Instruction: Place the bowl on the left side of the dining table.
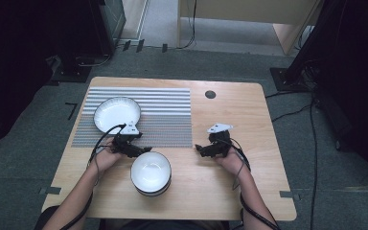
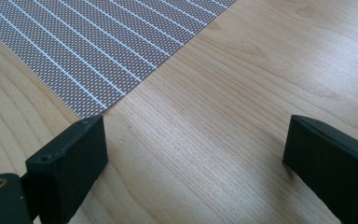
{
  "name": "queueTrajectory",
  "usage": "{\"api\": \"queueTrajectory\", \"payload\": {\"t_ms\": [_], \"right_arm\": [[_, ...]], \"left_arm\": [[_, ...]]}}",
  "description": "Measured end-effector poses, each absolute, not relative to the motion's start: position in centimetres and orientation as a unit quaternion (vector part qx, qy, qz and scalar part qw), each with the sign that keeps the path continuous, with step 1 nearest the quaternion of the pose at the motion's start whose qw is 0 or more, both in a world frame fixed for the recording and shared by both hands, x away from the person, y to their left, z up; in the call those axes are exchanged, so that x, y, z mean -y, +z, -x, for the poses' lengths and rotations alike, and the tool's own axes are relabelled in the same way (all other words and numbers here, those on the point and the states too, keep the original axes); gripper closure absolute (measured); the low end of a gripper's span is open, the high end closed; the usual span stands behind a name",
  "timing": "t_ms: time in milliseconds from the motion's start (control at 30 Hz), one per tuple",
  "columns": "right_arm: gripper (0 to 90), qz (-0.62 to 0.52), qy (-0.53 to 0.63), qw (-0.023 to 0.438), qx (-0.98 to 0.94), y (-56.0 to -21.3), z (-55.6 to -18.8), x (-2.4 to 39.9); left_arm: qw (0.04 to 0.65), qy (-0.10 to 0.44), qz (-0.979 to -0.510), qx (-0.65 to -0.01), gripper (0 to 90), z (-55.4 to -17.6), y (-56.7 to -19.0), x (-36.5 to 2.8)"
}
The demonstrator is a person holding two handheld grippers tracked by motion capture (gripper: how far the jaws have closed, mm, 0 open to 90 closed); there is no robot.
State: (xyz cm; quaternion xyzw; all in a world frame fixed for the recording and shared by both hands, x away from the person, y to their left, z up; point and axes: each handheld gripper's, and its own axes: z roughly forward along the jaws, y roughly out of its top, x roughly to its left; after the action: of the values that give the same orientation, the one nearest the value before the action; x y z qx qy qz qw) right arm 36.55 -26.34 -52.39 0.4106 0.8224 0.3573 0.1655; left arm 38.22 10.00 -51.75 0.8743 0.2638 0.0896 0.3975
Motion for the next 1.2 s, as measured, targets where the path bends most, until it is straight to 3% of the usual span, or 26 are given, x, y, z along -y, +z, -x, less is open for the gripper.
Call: {"api": "queueTrajectory", "payload": {"t_ms": [100, 300, 1200], "right_arm": [[5.8, -0.411, 0.357, 0.165, -0.822, -52.39, -36.55, 26.33], [6.0, -0.412, 0.358, 0.164, -0.822, -52.38, -36.51, 26.34], [6.0, -0.412, 0.357, 0.166, -0.821, -52.39, -36.43, 26.37]], "left_arm": [[0.383, 0.112, -0.882, -0.250, 17.9, -37.80, -51.84, -9.52], [0.380, 0.109, -0.884, -0.251, 12.6, -37.78, -51.87, -9.28], [0.378, 0.117, -0.879, -0.267, 12.7, -37.56, -51.88, -8.98]]}}
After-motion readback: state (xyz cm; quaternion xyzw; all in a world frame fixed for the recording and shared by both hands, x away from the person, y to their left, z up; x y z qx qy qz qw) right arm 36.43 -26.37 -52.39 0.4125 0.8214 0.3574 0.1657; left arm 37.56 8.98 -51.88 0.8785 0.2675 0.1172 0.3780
